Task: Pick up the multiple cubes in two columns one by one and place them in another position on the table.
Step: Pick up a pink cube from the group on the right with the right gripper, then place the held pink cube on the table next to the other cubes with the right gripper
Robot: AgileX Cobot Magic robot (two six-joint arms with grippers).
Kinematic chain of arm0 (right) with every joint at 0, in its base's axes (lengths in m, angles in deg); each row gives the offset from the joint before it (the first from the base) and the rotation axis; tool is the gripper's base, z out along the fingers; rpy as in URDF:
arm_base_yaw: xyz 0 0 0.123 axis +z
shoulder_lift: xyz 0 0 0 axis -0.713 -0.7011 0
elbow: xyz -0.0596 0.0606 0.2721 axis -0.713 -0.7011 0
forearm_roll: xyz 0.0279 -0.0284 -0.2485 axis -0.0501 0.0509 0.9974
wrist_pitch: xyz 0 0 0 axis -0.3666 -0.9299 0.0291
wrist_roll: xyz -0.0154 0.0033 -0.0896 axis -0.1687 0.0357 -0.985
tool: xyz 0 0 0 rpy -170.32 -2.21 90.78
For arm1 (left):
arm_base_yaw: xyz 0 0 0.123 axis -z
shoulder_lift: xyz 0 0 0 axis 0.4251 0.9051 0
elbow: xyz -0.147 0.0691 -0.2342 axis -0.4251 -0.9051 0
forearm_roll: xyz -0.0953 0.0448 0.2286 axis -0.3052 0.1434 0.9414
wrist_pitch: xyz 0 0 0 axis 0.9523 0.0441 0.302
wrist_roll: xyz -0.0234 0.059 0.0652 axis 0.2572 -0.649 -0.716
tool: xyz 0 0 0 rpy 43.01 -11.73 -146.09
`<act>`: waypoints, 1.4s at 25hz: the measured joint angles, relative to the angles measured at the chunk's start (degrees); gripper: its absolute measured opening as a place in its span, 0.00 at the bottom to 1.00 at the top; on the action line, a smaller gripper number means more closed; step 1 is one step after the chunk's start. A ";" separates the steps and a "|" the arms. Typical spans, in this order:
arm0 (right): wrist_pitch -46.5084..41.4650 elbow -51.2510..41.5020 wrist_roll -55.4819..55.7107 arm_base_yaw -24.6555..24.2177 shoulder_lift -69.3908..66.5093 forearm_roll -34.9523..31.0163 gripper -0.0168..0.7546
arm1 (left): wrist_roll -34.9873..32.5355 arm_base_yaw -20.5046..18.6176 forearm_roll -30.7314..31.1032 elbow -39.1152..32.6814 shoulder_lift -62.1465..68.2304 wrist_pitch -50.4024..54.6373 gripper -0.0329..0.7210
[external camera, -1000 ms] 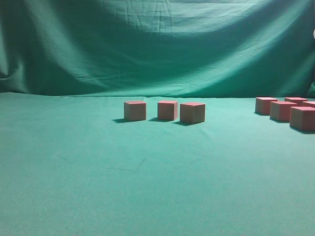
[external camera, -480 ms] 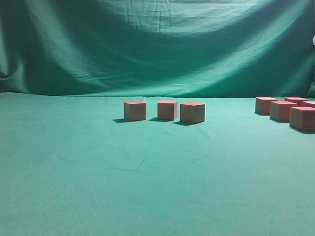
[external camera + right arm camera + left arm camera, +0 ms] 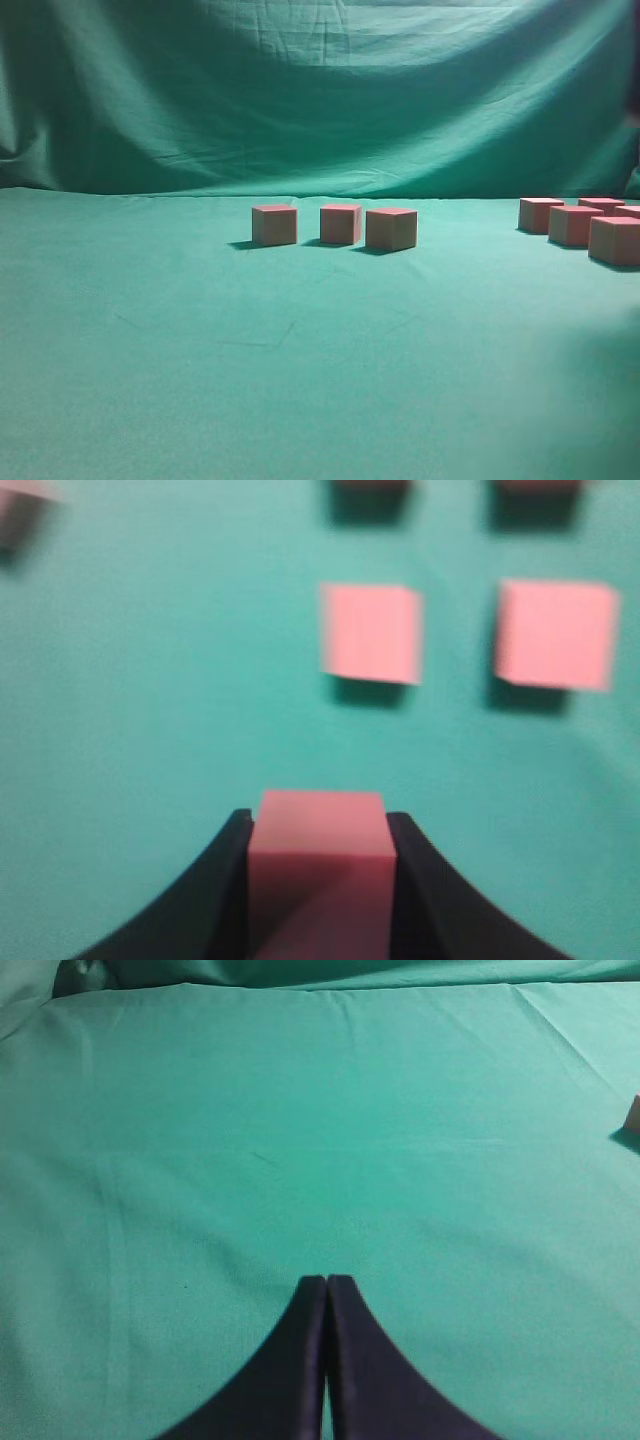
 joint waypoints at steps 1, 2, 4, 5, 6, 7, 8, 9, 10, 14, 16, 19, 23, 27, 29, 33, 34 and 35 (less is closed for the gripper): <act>-0.70 1.35 -0.68 1.18 0.64 -1.72 0.37 | 0.00 0.00 0.00 0.00 0.00 0.00 0.04; -1.42 3.08 -1.27 2.58 1.10 -2.60 0.37 | 0.00 0.00 0.00 0.00 0.00 0.00 0.04; -2.35 6.41 -1.90 7.34 1.37 -3.61 0.37 | 0.00 0.00 0.00 0.00 0.00 0.00 0.04; -2.35 7.71 -1.94 9.74 1.47 -3.94 0.37 | 0.00 0.00 0.00 0.00 0.00 0.00 0.04; -2.03 9.13 -2.03 12.86 1.47 -3.90 0.37 | 0.00 0.00 0.00 0.00 0.00 0.00 0.04; -1.45 10.41 -2.14 16.14 1.35 -3.90 0.37 | 0.00 0.00 0.00 0.00 0.00 0.00 0.04; -0.72 11.51 -2.06 19.44 0.99 -3.72 0.37 | 0.00 0.00 0.00 0.00 0.00 0.00 0.04; 0.23 12.89 -1.42 22.15 0.40 -3.41 0.37 | 0.00 0.00 0.00 0.00 0.00 0.00 0.04; 1.01 14.26 -0.29 25.23 -0.53 -2.55 0.37 | 0.00 0.00 0.00 0.00 0.00 0.00 0.04; 1.41 19.68 6.01 33.99 -6.68 1.43 0.37 | 0.00 0.00 0.00 0.00 0.00 0.00 0.04; 0.82 22.65 7.99 36.58 -10.52 3.13 0.37 | 0.00 0.00 0.00 0.00 0.00 0.00 0.04; 0.55 27.83 12.73 38.93 -16.45 5.07 0.37 | 0.00 0.00 0.00 0.00 0.00 0.00 0.04; 0.41 34.19 22.39 39.54 -23.17 10.50 0.37 | 0.00 0.00 0.00 0.00 0.00 0.00 0.04; 0.12 38.86 35.25 40.26 -28.66 17.55 0.37 | 0.00 0.00 0.00 0.00 0.00 0.00 0.04; 0.02 40.64 38.71 40.72 -30.98 18.89 0.37 | 0.00 0.00 0.00 0.00 0.00 0.00 0.04; 0.15 43.56 40.17 41.92 -34.90 20.57 0.37 | 0.00 0.00 0.00 0.00 0.00 0.00 0.04; 0.15 44.23 40.21 42.17 -35.61 20.97 0.37 | 0.00 0.00 0.00 0.00 0.00 0.00 0.04; 0.40 44.79 40.30 42.31 -36.12 21.54 0.37 | 0.00 0.00 0.00 0.00 0.00 0.00 0.04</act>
